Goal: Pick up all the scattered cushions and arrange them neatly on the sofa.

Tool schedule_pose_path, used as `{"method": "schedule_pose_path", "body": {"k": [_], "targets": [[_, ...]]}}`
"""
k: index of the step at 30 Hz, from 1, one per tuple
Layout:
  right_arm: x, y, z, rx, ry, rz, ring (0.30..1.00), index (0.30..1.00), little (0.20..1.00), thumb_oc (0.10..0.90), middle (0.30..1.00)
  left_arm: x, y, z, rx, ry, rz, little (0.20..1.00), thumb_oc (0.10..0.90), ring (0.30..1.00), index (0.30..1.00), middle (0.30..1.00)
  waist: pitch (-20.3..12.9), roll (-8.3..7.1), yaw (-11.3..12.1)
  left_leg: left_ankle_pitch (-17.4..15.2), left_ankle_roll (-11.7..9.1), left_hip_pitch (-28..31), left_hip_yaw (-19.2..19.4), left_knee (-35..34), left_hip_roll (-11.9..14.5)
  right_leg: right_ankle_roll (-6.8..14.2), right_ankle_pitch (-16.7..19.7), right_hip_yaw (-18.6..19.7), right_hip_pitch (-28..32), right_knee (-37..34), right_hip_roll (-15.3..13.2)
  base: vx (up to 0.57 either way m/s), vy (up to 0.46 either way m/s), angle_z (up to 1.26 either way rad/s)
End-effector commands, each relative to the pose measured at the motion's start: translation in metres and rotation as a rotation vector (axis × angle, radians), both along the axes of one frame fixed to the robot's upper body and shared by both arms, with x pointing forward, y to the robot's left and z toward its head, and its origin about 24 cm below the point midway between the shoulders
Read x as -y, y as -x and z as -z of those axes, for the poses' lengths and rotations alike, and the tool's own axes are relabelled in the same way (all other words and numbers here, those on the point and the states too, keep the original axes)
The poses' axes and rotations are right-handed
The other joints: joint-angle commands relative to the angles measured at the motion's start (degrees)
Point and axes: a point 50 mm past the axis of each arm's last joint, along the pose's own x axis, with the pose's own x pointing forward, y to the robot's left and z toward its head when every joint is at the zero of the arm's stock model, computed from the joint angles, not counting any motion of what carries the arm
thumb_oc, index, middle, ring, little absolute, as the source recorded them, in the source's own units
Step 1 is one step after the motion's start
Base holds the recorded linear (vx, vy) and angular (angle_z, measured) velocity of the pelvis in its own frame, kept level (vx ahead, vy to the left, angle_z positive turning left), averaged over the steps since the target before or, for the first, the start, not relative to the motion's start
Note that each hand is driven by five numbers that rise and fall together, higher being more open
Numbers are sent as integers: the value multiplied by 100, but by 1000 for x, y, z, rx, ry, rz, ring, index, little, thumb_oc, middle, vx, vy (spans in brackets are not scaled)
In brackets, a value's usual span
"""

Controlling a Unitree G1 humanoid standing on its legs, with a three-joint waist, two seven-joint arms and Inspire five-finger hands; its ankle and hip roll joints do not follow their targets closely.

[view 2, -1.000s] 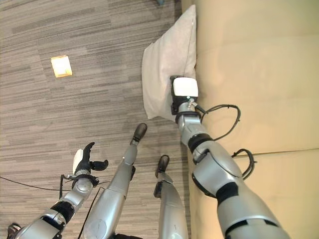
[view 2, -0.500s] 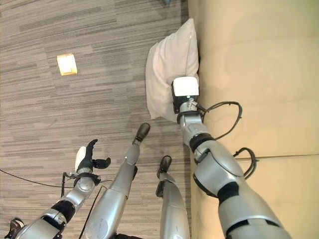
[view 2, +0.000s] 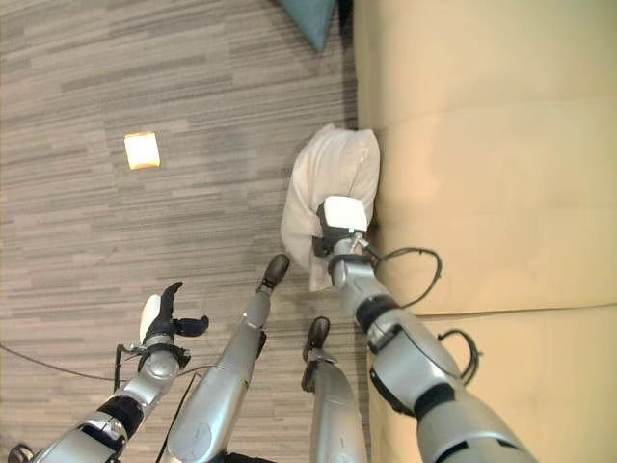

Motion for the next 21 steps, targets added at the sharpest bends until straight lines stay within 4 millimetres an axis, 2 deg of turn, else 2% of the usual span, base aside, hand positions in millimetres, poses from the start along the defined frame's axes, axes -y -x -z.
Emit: {"method": "schedule_pose_path", "body": {"k": [1,3,5,6,7,8,9,10,13,14,15,16,17,18,19,21], "targets": [[-25,9,-22,174,-130,-134,300,300,300,400,300,-24,27,14,-69,-8,-106,900,800,900,900,900,3,-234,-254,-1075,75,431,41,276,-93,395,791,378,439,-693,-326,57,61,-31],[-13,26,-21,215,-203,-134,300,300,300,400,300,-29,36,18,-88,2,-122,900,800,900,900,900,-320,-404,-450,-1260,163,774,201,330,-69,443,867,417,737,-798,-344,99,84,-27],[-7,32,-20,220,-220,-126,300,300,300,400,300,-32,37,17,-92,-4,-133,900,800,900,900,900,-465,-441,-530,-1291,185,903,259,313,-45,468,934,450,826,-874,-346,72,78,-47],[10,43,-27,265,-253,-100,300,300,300,400,300,-39,36,14,-87,-13,-147,900,800,900,900,900,-683,-533,-717,-1410,221,1145,402,340,-39,500,988,501,1021,-934,-362,39,58,-48],[11,43,-27,264,-253,-98,300,300,300,400,300,-39,36,15,-87,-13,-146,900,800,900,900,900,-700,-525,-710,-1386,221,1128,400,324,-32,502,1016,501,1007,-955,-356,89,115,-32],[26,55,-33,303,-261,-79,300,300,300,400,300,-42,34,11,-76,-22,-142,900,800,900,900,900,-936,-562,-951,-1462,252,1367,519,284,-16,539,1092,565,1135,-1007,-386,40,63,-29],[26,56,-33,301,-261,-78,300,300,300,400,300,-42,34,11,-78,-22,-140,900,800,900,900,900,-942,-560,-939,-1462,254,1376,524,277,-15,540,1096,569,1144,-1016,-386,107,146,-35],[41,69,-33,317,-285,-42,300,300,300,400,300,-44,32,8,-63,-28,-143,900,800,900,900,900,-1146,-537,-1159,-1515,278,1586,648,221,-1,579,1191,657,1238,-1047,-413,93,124,-43],[62,90,-36,354,-357,21,300,300,300,400,300,-47,34,5,-38,-9,-160,900,800,900,900,900,-1415,-465,-1440,-1557,336,1873,886,62,48,632,1317,789,1309,-1048,-427,92,116,-53],[62,91,-36,352,-357,22,300,300,300,400,300,-46,35,5,-40,-9,-159,900,800,900,900,900,-1418,-466,-1425,-1557,337,1886,895,53,50,633,1317,799,1316,-1050,-426,61,107,-49],[71,101,-39,381,-385,46,300,300,300,400,300,-49,36,-1,-8,-23,-151,900,800,900,900,900,-1543,-413,-1583,-1587,378,2102,1119,-83,107,675,1413,786,1326,-1034,-452,35,72,-35],[71,102,-39,379,-385,47,300,300,300,400,300,-49,36,0,-10,-23,-150,900,800,900,900,900,-1543,-414,-1565,-1586,379,2122,1131,-96,111,676,1415,799,1336,-1038,-450,82,133,-46],[71,104,-40,385,-453,51,300,300,300,400,300,-53,46,10,-50,94,-253,900,800,900,900,900,-1648,-376,-1660,-1651,386,2374,1444,-177,206,678,1436,644,1379,-1010,-513,67,72,-103],[74,111,-35,378,-469,72,300,300,300,400,300,-63,47,7,-39,44,-271,900,800,900,900,900,-1710,-361,-1663,-1672,375,2487,1628,-219,254,668,1501,378,1368,-1005,-601,81,59,-130],[74,112,-36,385,-476,65,300,300,300,400,300,-63,53,10,-52,23,-266,900,800,900,900,900,-1751,-348,-1657,-1703,375,2540,1744,-200,289,660,1526,92,1382,-1022,-704,58,-6,-147],[78,119,-31,376,-445,86,300,300,300,400,300,-63,64,17,-65,71,-327,900,800,900,900,900,-1877,-311,-1741,-1782,376,2728,1948,-212,348,668,1612,-136,1472,-1072,-844,76,-28,-78]]}}
